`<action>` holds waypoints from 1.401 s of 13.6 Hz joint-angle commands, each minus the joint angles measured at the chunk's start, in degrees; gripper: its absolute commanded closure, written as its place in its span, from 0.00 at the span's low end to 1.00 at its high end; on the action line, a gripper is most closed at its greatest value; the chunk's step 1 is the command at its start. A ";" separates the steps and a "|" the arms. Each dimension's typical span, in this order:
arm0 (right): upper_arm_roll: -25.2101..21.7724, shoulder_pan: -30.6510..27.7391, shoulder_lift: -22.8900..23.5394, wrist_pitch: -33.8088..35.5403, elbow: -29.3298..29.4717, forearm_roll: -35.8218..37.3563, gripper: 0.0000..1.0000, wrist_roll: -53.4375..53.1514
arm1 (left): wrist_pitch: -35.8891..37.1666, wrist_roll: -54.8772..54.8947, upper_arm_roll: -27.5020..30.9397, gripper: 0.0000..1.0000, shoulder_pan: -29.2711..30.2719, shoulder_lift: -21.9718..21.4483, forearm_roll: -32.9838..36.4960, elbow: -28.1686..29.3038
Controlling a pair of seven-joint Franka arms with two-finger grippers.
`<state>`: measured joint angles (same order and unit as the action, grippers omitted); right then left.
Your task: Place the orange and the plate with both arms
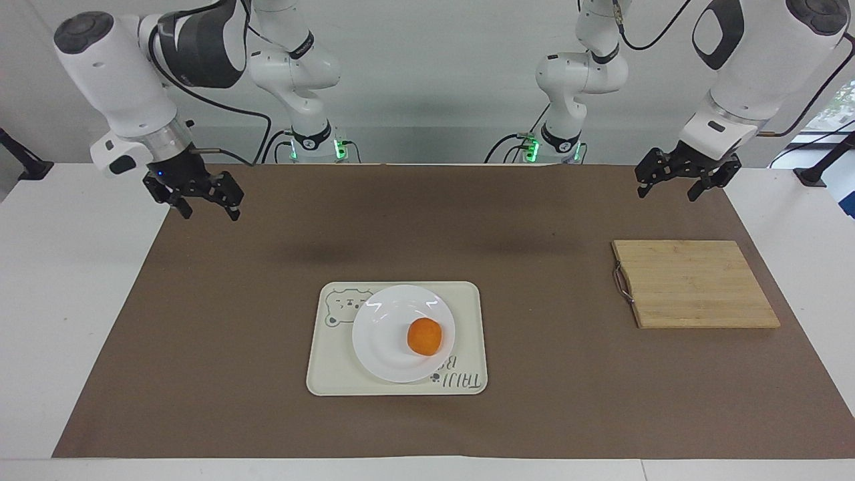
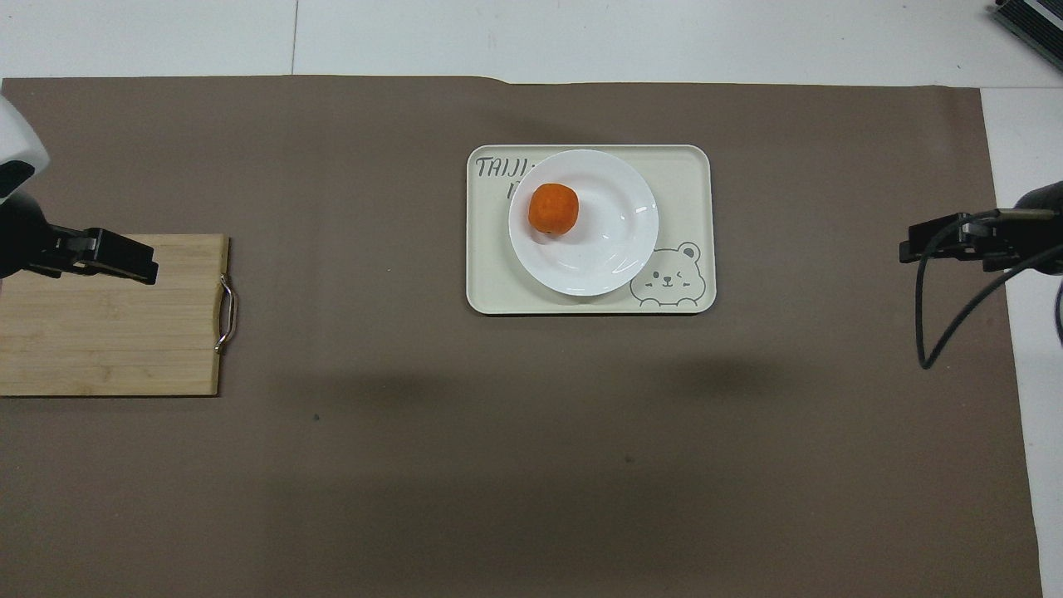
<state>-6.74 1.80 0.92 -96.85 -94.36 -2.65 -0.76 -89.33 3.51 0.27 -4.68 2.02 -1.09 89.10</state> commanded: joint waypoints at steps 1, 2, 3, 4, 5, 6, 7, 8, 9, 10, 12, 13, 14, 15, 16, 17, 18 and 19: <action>0.24 -0.22 0.05 7.70 5.74 2.30 0.00 -1.70 | 0.74 0.45 -0.36 0.00 0.63 -0.53 0.91 0.20; 0.15 -0.22 -0.13 10.17 6.72 2.21 0.00 -1.70 | 0.74 0.45 -0.36 0.00 0.63 -0.53 0.91 0.20; 0.15 -0.22 -1.08 11.59 7.25 2.30 0.00 -1.79 | 0.74 0.45 -0.36 0.00 0.63 -0.53 0.91 0.20; 0.15 -0.14 -2.40 12.21 7.34 2.47 0.00 -1.88 | 0.74 0.45 -0.36 0.00 0.63 -0.53 0.91 0.20; 0.24 -0.13 -3.81 12.21 7.08 2.82 0.00 -1.96 | 0.74 0.45 -0.36 0.00 0.63 -0.53 0.91 0.20; 0.59 -0.13 -4.69 12.04 6.39 3.26 0.00 -2.05 | 0.74 0.45 -0.36 0.00 0.63 -0.53 0.91 0.20; 0.77 0.30 -5.48 11.52 4.55 3.35 0.00 -2.40 | 0.74 0.45 -0.36 0.00 0.63 -0.53 0.91 0.20; 0.94 0.48 -6.27 11.42 3.14 3.27 0.00 -2.93 | 0.74 0.45 -0.36 0.00 0.63 -0.53 0.91 0.20; 1.03 0.48 -6.45 11.34 3.13 3.27 0.00 -2.58 | 0.74 0.45 -0.36 0.00 0.63 -0.53 0.91 0.20; 0.94 0.48 -6.37 11.42 3.30 3.27 0.00 -2.58 | 0.74 0.45 -0.36 0.00 0.63 -0.53 0.91 0.20; 0.77 -0.05 -6.46 12.04 3.30 3.27 0.00 -2.14 | 0.74 0.45 -0.36 0.00 0.63 -0.53 0.91 0.20; 0.68 0.04 -6.37 12.04 3.56 3.35 0.00 -1.88 | 0.74 0.45 -0.36 0.00 0.63 -0.53 0.91 0.20; 0.68 0.13 -6.37 12.04 3.74 3.44 0.00 -1.97 | 0.74 0.45 -0.36 0.00 0.63 -0.53 0.91 0.20; 0.68 0.48 -6.63 11.87 3.39 3.70 0.00 -2.14 | 0.74 0.45 -0.36 0.00 0.63 -0.53 0.91 0.20; 0.85 0.65 -6.81 11.52 2.96 3.88 0.00 -2.32 | 0.74 0.45 -0.36 0.00 0.63 -0.53 0.91 0.20; 1.12 0.74 -7.50 11.16 1.99 3.97 0.00 -2.49 | 0.74 0.45 -0.36 0.00 0.63 -0.53 0.91 0.20; 1.21 0.74 -7.95 10.46 1.20 4.14 0.00 -2.32 | 0.74 0.45 -0.36 0.00 0.63 -0.53 0.91 0.20; 1.21 0.83 -8.30 9.33 0.50 4.67 0.00 -1.97 | 0.74 0.45 -0.36 0.00 0.63 -0.53 0.91 0.20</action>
<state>-5.87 2.12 -4.78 -85.42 -90.39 -0.60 -1.64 -89.33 3.51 0.27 -4.68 2.03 -1.09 89.10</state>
